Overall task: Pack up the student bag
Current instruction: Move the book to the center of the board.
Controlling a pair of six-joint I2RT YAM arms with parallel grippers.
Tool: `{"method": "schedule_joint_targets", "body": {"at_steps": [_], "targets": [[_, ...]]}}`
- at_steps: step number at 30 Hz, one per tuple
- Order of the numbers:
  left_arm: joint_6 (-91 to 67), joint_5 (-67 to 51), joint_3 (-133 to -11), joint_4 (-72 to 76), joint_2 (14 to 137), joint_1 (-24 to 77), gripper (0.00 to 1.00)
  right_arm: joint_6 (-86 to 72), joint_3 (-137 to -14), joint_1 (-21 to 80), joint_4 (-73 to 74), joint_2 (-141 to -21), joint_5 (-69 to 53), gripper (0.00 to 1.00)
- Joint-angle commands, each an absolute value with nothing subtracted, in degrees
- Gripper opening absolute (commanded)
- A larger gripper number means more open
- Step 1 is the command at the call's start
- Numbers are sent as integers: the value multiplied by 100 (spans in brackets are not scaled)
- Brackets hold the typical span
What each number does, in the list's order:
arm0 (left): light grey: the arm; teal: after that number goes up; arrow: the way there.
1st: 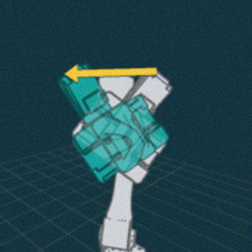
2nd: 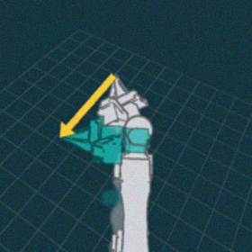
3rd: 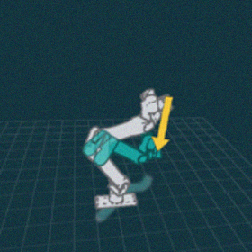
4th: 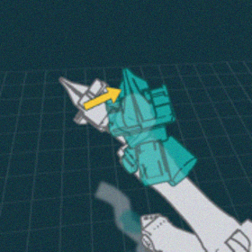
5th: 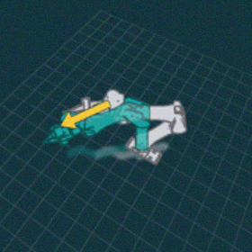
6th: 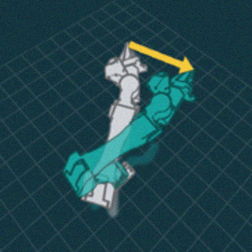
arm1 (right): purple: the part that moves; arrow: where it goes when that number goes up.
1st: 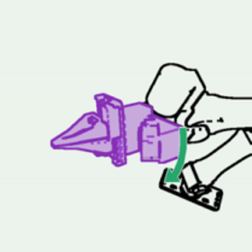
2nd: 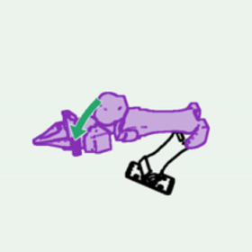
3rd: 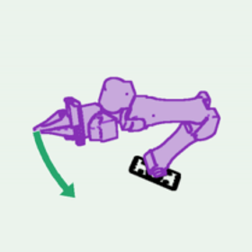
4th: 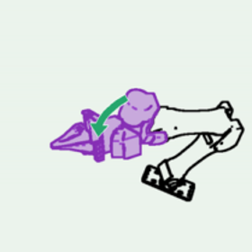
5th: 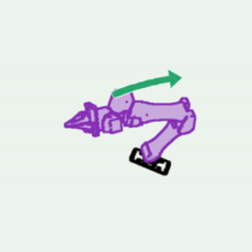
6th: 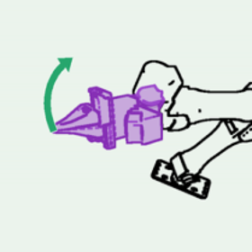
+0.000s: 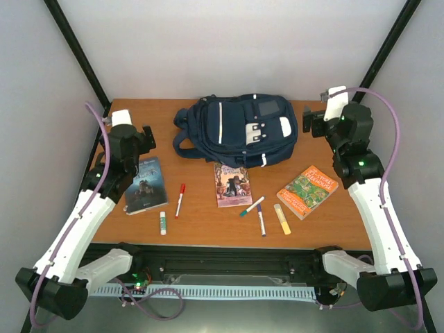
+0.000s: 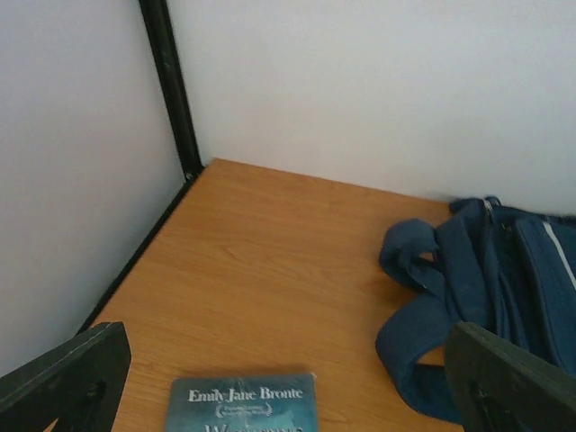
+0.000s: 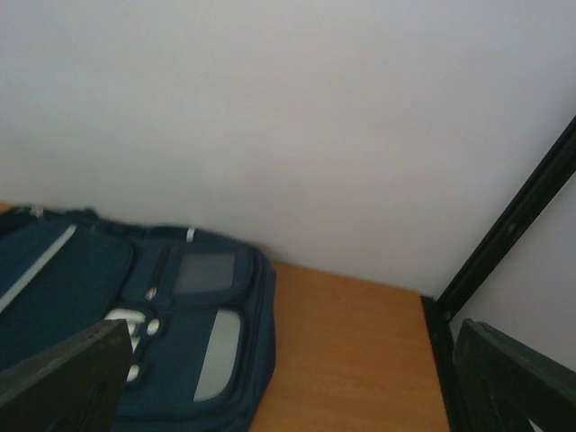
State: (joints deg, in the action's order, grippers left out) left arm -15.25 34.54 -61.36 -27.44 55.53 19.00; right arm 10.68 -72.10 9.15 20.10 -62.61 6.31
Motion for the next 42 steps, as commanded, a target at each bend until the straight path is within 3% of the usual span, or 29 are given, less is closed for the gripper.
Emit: {"method": "schedule_joint_targets", "body": {"at_steps": [1, 10, 19, 26, 37, 42], "targets": [[-1668, 2565, -6172, -2774, 5871, 1811, 98, 1094, -6700, 696, 2109, -6099, 93, 100], [-1645, 931, -6310, -3075, 6750, 2313, 97, 1914, -5454, 277, 2532, -5878, -1517, 99], [-1679, 113, -6584, -3337, 8068, 3739, 90, 3096, -4905, 31, 3449, -6184, -2614, 71], [-1835, -35, -7219, -3369, 9390, 4703, 89, 3562, -4802, -42, 3811, -6749, -2405, 57], [-2277, -11, -8285, -3549, 10816, 5003, 87, 3856, -5050, -76, 4014, -7780, -2458, 55], [-2448, -623, -8432, -3026, 11160, 5010, 85, 3634, -5455, -90, 4067, -8237, -2656, 55]]}}
